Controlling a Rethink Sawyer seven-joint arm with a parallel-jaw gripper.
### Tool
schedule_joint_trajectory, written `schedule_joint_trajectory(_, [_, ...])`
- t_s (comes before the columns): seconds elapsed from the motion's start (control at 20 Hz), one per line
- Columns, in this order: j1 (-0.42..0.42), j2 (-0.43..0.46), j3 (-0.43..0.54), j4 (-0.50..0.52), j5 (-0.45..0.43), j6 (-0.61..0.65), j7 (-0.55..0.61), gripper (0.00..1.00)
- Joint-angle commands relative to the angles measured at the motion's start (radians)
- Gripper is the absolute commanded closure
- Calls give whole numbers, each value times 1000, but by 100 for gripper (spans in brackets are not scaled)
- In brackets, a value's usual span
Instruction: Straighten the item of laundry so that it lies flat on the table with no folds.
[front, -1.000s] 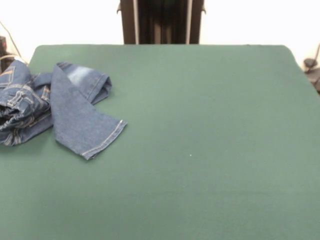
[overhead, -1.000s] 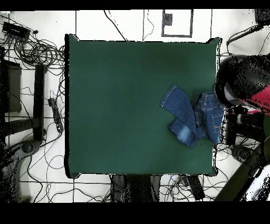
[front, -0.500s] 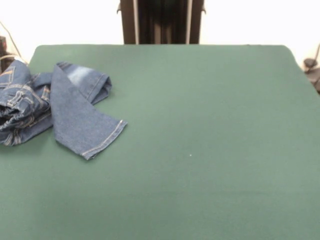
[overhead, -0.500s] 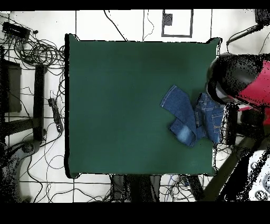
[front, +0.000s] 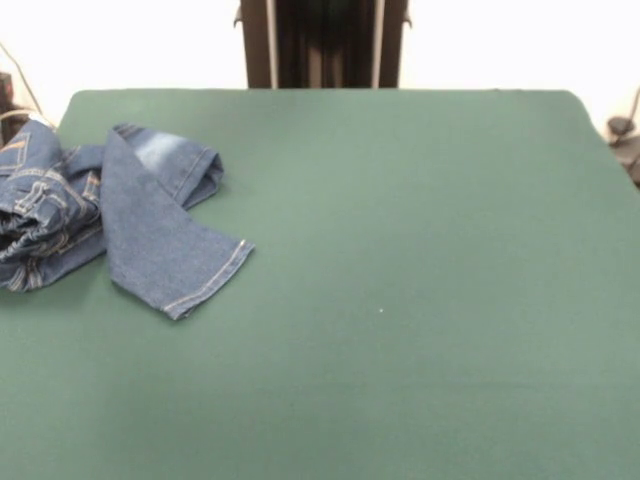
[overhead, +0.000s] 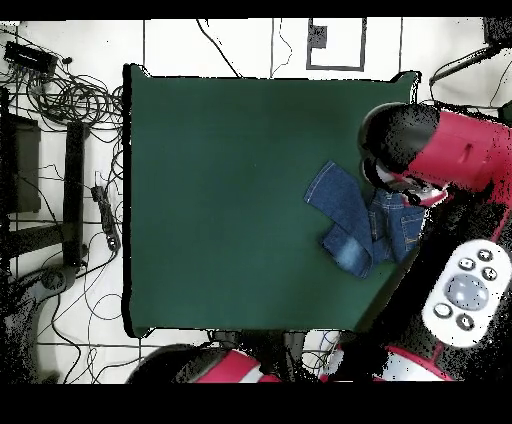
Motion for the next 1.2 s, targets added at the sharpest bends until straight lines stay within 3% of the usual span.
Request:
schedule_joint_trajectory(0.05, [70,82,44,47,54,-8,324,100])
schedule_joint_trajectory(0.65, [148,163,39,45,162,-26,467,100])
schedule_joint_trajectory(1.2, [145,254,11,-55,181,-37,472,100])
